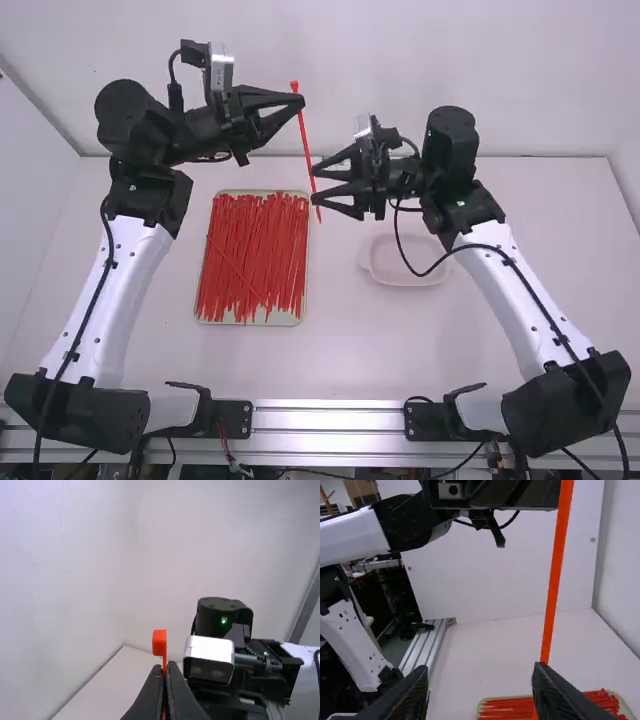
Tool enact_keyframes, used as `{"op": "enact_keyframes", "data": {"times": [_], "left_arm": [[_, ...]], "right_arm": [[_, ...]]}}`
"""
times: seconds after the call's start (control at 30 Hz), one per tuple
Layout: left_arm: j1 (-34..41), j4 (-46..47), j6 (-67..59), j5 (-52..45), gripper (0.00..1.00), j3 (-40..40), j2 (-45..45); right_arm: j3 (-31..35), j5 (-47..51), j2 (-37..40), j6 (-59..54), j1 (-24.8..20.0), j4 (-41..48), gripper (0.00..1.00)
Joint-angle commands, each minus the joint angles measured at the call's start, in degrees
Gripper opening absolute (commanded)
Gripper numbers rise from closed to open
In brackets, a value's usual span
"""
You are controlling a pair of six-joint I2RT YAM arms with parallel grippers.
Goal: Fasten the cable tie
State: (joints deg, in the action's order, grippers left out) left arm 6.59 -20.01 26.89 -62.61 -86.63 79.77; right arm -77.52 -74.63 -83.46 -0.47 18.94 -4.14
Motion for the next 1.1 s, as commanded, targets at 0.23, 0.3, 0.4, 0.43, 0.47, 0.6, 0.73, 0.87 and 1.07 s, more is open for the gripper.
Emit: {"op": "enact_keyframes", "data": {"times": [0.23, 0.3, 0.4, 0.43, 0.47, 0.6, 0.73, 0.87, 1.07], "left_arm": [[2.1, -1.0, 5.1, -1.7, 0.02, -0.1, 0.3], [2.5, -2.1, 4.6, -3.0, 0.02, -0.1, 0.3], [2.3, -2.1, 4.6, -4.0, 0.02, -0.1, 0.3], [2.5, -1.7, 4.6, -4.3, 0.02, -0.1, 0.3], [2.4, -1.3, 4.6, -4.3, 0.02, -0.1, 0.3], [1.3, 0.1, 4.6, -4.5, 0.02, -0.1, 0.3], [1.8, 0.8, 1.6, -6.9, 0.02, -0.1, 0.3], [1.9, 2.3, -2.2, -6.4, 0.02, -0.1, 0.3], [2.2, 0.8, -0.4, -5.5, 0.02, -0.1, 0.3]], "right_arm": [[-1.5, 0.1, -0.5, -1.1, 0.0, 0.3, 0.53], [-1.5, 1.1, -0.5, -1.0, 0.0, 0.4, 0.55], [-1.5, 1.2, -0.5, -1.1, -0.6, 1.3, 0.55], [-1.5, 1.1, -0.5, -1.1, -1.0, 1.7, 0.55], [-1.5, 1.1, -0.5, -1.1, -1.4, 1.9, 0.55], [-1.5, 0.7, -0.5, -0.9, -3.4, 2.3, 0.56], [-1.5, -0.9, -0.5, -1.1, -4.4, 2.0, 0.58], [-1.5, -0.6, -0.5, -2.8, -3.0, 1.9, 0.58], [-1.5, -0.3, -0.5, -4.9, -1.2, 1.7, 0.61]]}}
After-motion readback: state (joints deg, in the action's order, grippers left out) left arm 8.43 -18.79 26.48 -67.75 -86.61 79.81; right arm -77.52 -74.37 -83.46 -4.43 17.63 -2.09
